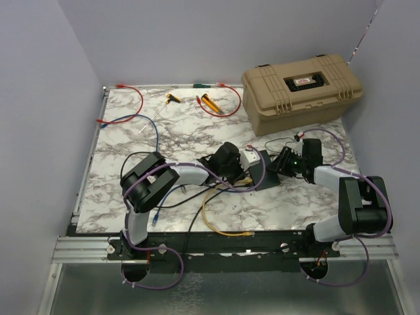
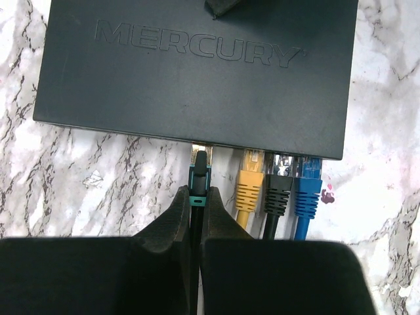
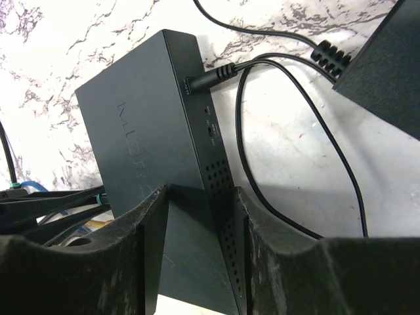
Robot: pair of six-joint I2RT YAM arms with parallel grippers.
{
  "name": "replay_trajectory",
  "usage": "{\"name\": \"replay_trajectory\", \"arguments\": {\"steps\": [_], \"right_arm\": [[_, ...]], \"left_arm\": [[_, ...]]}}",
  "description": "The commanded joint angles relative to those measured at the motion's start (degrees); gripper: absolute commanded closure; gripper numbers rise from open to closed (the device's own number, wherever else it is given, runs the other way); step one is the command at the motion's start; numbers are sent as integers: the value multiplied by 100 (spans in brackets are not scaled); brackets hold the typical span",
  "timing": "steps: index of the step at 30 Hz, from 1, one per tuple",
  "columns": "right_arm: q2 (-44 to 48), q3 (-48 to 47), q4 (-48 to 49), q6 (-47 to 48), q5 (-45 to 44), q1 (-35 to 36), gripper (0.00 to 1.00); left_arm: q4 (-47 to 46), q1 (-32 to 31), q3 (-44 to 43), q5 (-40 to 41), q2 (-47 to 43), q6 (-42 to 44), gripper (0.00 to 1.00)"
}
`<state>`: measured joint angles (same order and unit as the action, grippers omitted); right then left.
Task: Insert the plug into the switch port
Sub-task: Insert the connector into the switch port.
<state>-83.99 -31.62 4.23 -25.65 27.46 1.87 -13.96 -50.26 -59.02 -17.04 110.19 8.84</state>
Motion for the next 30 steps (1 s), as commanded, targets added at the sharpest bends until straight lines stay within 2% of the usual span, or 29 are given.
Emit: {"name": "replay_trajectory", "arguments": {"steps": [1, 6, 11, 15, 20, 24, 27, 28, 30], "right_arm": [[-116, 314, -476, -240, 1222, 259, 57], [127, 406, -484, -264, 971, 261, 57], [705, 264, -943, -138, -265, 260, 53], [1168, 181, -1143, -121, -1170, 261, 42], [1650, 309, -1077, -267, -1828, 260, 23], [2130, 424, -1037, -292, -2332, 261, 12], [2475, 505, -923, -320, -2479, 254, 6], [2565, 547, -841, -292, -2422, 260, 4], [2708, 596, -722, -238, -2346, 261, 0]], "left_arm": [[-954, -277, -489, -255, 329, -206, 100], [-973, -320, -508, -247, 318, -194, 100], [-971, -320, -221, 66, 120, -122, 93], [-971, -316, -109, 201, -17, -127, 77], [-974, -288, 9, 398, -181, -171, 65], [-1013, -210, 194, 708, -510, -302, 56], [-1131, -78, 370, 1057, -875, -527, 42], [-1172, -27, 422, 1171, -1005, -624, 34], [-1212, 107, 519, 1428, -1267, -823, 3]]}}
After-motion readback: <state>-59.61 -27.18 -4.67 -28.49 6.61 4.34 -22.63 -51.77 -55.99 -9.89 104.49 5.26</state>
